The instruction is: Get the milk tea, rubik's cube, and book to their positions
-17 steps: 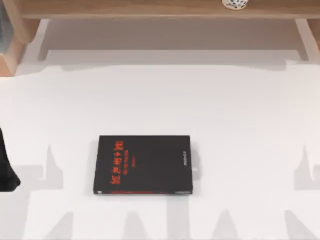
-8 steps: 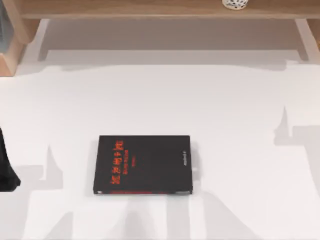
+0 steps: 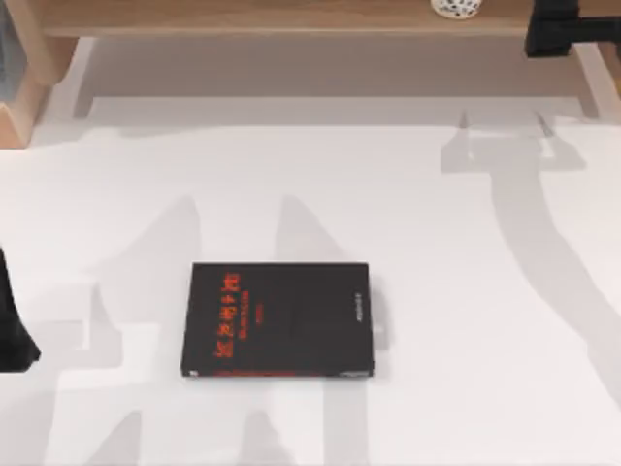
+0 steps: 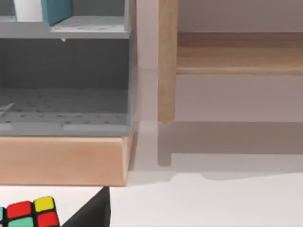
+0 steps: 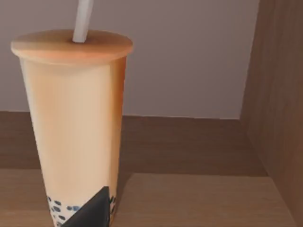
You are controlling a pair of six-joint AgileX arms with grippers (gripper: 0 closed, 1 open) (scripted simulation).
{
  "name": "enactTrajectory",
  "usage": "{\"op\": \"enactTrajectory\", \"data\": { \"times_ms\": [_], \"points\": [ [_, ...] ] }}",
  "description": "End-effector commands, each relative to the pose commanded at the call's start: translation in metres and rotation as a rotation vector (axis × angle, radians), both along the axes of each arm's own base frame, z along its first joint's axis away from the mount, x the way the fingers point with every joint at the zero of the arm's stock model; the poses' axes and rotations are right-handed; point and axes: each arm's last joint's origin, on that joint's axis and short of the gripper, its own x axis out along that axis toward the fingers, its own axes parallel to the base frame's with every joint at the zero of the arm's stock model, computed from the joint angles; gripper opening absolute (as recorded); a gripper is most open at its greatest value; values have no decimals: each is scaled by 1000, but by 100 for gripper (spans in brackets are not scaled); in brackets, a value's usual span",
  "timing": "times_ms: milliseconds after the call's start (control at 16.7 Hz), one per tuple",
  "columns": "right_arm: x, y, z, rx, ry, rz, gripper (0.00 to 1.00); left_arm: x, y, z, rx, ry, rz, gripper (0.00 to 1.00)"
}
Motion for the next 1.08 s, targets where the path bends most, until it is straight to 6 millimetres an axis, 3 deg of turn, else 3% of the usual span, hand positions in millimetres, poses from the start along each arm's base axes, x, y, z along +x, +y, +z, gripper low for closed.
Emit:
{"op": "enactTrajectory", "data": {
  "times_ms": [240, 480, 900, 1080],
  "points": [
    [55, 48, -29, -2, 0, -3, 100, 0, 0, 0, 0, 0, 0, 100],
    [80, 78, -45, 22, -35, -4, 100, 0, 0, 0, 0, 0, 0, 100],
    [84, 81, -47, 27, -41, -7, 100, 0, 0, 0, 0, 0, 0, 100],
    [100, 83, -46, 29, -42, -4, 100, 0, 0, 0, 0, 0, 0, 100]
  ]
}}
